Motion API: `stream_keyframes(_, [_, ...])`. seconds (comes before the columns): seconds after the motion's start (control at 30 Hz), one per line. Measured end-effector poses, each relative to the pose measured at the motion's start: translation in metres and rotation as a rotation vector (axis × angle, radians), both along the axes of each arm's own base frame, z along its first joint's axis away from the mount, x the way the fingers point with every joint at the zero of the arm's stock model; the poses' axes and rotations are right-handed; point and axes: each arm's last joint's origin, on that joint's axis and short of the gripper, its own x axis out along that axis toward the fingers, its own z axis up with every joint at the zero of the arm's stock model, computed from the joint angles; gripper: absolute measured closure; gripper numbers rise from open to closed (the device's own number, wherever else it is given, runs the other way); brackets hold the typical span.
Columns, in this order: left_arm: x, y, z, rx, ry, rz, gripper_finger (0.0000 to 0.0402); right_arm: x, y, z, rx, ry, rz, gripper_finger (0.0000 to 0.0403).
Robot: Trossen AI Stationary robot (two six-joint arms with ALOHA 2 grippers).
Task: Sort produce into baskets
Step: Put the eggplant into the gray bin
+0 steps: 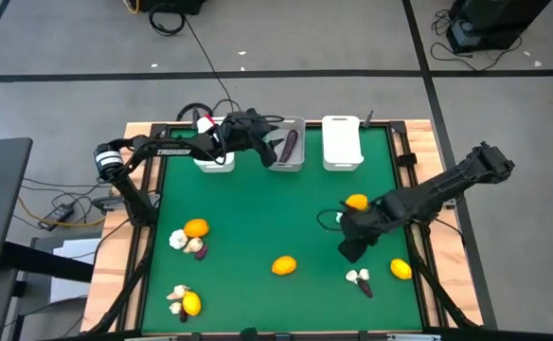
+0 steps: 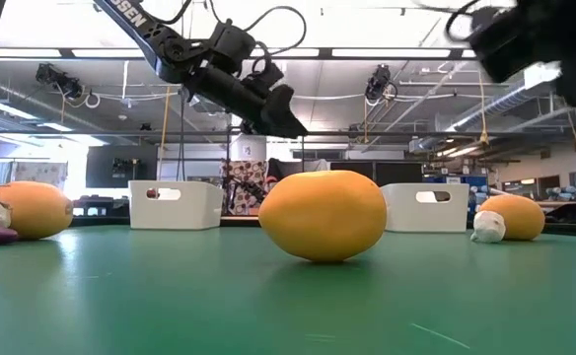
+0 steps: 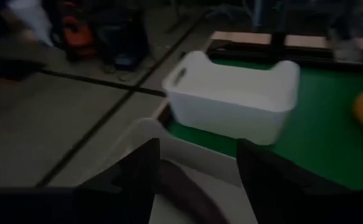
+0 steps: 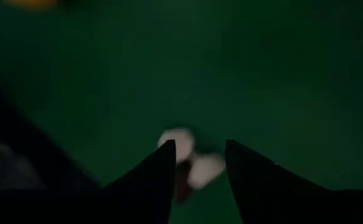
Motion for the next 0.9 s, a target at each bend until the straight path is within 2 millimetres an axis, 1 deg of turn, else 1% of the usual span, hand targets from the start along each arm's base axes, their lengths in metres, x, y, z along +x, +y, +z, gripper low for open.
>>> stream_keyframes(0.07, [0.003,-0.006,0.0,-0.03,0.012,-0.03,0.0183,-0.004,0.016,0.001,0.036,0.002,-0.009,0.0253])
stream_keyframes(0.13, [0.007,-0.013,0.001,-0.04,0.021,-0.056,0.0183,-0.01,0.032,-0.002,0.046,0.012,-0.013,0.0254])
stream_keyframes(0.27, [0.012,-0.024,0.002,-0.068,0.001,-0.078,0.0183,-0.02,0.066,-0.019,0.015,0.02,0.01,0.0254])
stream_keyframes(0.37, [0.016,-0.032,0.003,-0.086,-0.025,-0.092,0.0183,-0.025,0.085,-0.031,-0.034,0.018,0.029,0.0252])
stream_keyframes(0.5, [0.02,-0.04,0.008,-0.108,-0.081,-0.104,0.0183,-0.031,0.099,-0.046,-0.075,0.053,0.044,0.0246])
stream_keyframes(0.63, [0.023,-0.047,0.01,-0.123,-0.112,-0.116,0.0184,-0.035,0.112,-0.061,-0.112,0.081,0.086,0.023])
stream_keyframes(0.8, [0.025,-0.051,0.01,-0.13,-0.118,-0.112,0.0184,-0.034,0.124,-0.077,-0.124,0.074,0.14,0.0202])
stream_keyframes(0.9, [0.025,-0.052,0.01,-0.139,-0.123,-0.101,0.0184,-0.031,0.13,-0.085,-0.121,0.039,0.214,0.0196])
